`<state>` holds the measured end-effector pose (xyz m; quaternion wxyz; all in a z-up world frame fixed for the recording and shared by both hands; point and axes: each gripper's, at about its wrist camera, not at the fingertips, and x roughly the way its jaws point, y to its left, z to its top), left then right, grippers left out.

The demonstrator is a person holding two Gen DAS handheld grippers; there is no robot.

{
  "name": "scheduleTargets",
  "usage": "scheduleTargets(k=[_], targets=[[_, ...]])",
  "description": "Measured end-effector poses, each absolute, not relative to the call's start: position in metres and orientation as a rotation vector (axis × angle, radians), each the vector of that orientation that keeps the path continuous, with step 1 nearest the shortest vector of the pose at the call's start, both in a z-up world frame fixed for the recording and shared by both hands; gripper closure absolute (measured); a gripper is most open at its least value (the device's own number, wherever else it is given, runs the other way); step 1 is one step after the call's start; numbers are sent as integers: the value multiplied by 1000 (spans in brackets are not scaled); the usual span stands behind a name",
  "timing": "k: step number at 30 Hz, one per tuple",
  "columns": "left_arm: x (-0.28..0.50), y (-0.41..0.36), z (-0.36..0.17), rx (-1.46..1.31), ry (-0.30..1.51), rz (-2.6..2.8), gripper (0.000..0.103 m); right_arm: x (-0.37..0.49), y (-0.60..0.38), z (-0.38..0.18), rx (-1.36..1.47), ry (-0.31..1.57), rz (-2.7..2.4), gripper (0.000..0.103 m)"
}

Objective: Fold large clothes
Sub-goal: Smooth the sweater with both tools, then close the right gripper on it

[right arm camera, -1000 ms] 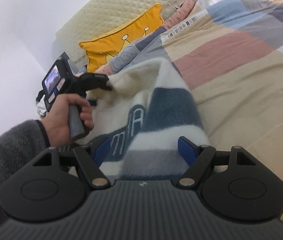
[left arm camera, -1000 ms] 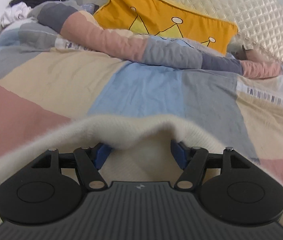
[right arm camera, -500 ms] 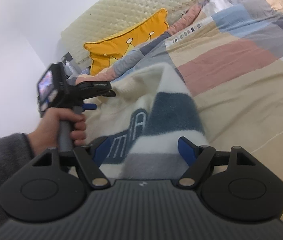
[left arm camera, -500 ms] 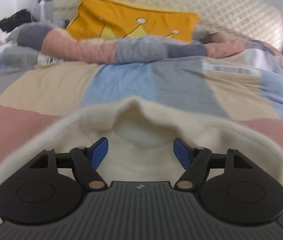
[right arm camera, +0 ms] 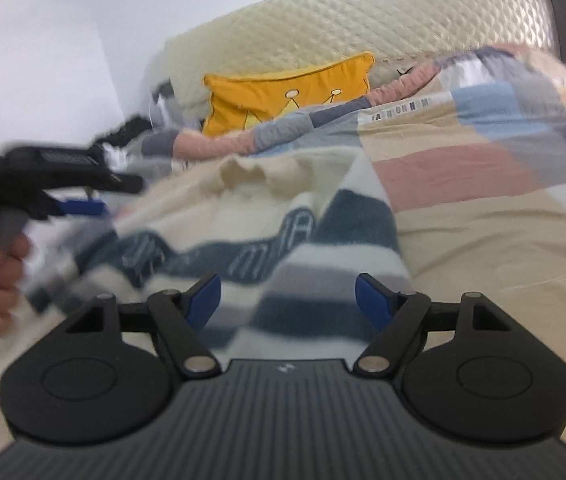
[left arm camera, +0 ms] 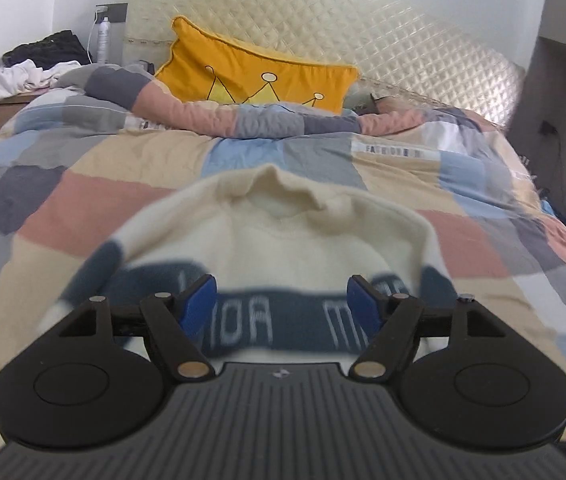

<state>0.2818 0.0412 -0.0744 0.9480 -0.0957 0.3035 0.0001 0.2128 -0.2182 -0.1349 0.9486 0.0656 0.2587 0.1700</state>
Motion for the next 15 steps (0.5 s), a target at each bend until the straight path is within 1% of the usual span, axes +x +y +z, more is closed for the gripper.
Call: scheduleTargets(k=[6,11,15], targets=[[207,35,-72,-168,599,-74,27,182,-199,-124,-11,565,296,27],[174,38,-85,-208,633,-64,27,167,-188,-120,15,615,308,27],[168,40,-99,-189,666,-59,27,146,-172,-128,-24,663,288,27]])
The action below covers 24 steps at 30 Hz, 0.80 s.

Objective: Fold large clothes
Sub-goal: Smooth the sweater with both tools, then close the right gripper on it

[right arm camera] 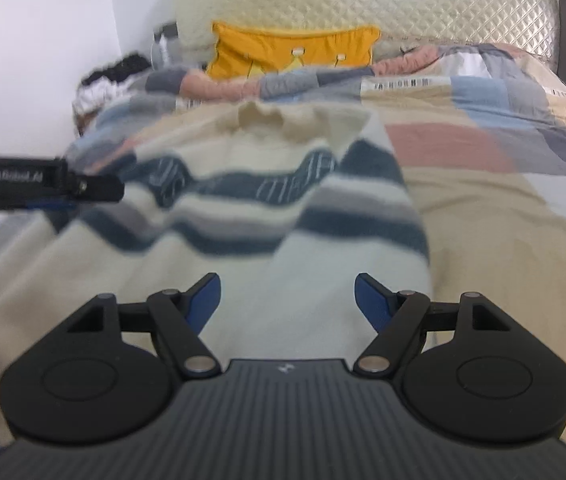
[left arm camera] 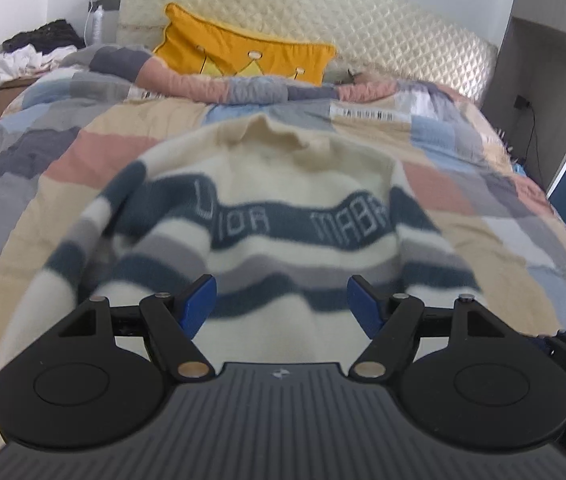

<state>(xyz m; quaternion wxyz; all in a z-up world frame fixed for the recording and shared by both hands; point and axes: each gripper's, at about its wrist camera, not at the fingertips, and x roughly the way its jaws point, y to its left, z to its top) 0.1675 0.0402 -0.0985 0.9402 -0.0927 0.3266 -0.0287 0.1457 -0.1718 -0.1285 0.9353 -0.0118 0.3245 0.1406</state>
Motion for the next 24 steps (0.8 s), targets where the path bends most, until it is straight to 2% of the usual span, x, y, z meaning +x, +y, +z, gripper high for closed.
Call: scheduleTargets(k=[8,15,18,20,21,23,24], targets=[[157,60,-112,-309,703,-58,27,149,-149,-157,-64,762,292,25],[163,67,-116,-361,707,-12,27,148,-129,-174,-229,783,267,26],[164,71,-120,-387,723,1,27,145,-128,-174,-264,766,247,42],[166,75,-123,-419,734,8,27,144,-129,-173,-278,753,223,58],[167,77,-124,-434,736,11,27,144,-131,-171,-271,748,216,61],[167,80,-126,-454,734,18,27,144,-136,-167,-245,737,198,77],[166,81,-126,-459,734,21,27,145,-139,-165,-232,726,184,78]])
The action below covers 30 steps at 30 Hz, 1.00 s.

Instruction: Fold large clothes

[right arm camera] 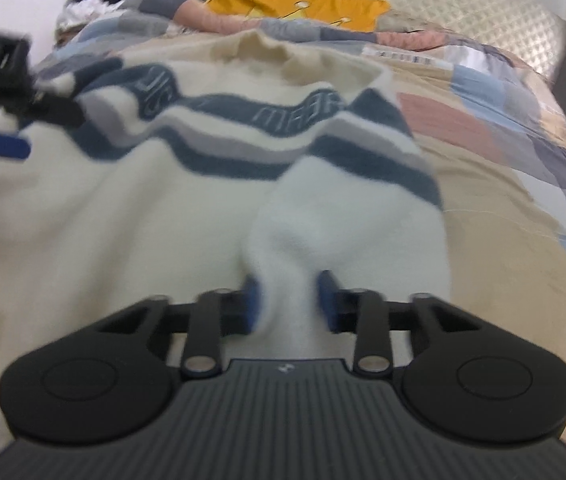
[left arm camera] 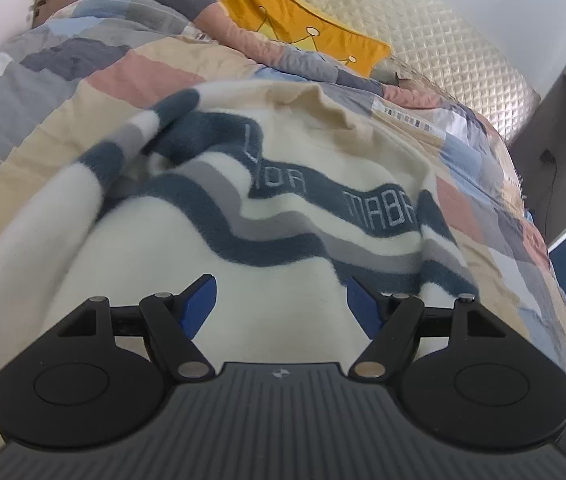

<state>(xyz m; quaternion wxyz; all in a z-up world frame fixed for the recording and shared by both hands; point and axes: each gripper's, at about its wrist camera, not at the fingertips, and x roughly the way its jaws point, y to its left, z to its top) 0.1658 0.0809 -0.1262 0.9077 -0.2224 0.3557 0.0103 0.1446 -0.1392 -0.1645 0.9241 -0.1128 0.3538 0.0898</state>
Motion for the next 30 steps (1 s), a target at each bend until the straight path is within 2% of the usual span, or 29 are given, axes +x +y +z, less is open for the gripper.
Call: scheduleTargets(k=[13,23,26,30], targets=[[164,80,-129,-446,714,35,27,156,-223,-114,148,603,10,82],[167,83,-129,-487,662,73,27,229,-306,-44,289,426,-120,82],[171,79,-130,-478,668,73,27,263,-337,-44,306,418,-180,82],[178,72,-134,-460,670,70,27,298,-378,-69,327,420,-236,82]])
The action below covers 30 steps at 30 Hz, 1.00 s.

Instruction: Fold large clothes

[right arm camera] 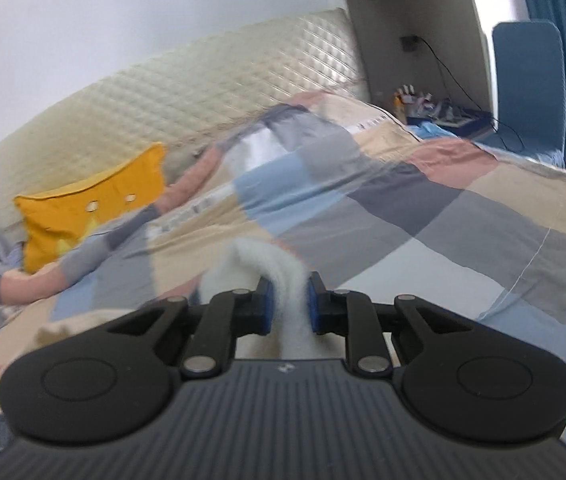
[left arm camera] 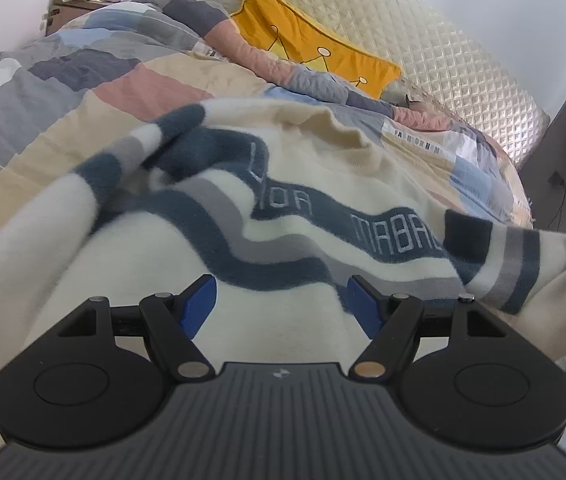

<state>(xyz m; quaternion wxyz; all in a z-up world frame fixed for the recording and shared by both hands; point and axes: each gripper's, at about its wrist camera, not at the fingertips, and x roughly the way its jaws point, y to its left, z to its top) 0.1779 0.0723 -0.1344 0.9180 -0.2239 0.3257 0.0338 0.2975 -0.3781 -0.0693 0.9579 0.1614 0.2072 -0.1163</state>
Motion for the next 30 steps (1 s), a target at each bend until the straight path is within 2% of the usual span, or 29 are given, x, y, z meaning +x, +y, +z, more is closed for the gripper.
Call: scheduleTargets(k=[4,13,20,26,30], targets=[[186,60,-142,-409,688,59,27,304,-410,-118,392,404,-255,82],[218,50,-171,-364,792,101,27,337,-424,-194,341,639,-360,80],[220,50,-177,-354,799,110,27,331,-423,-179,333,631,-345,79],[217,46,-176,-317,803,116,27,293,-416,-142,315,568,-338,77],[210,47,-173,-331,799,107,27,273,-405,-127,286,573,-336,68]])
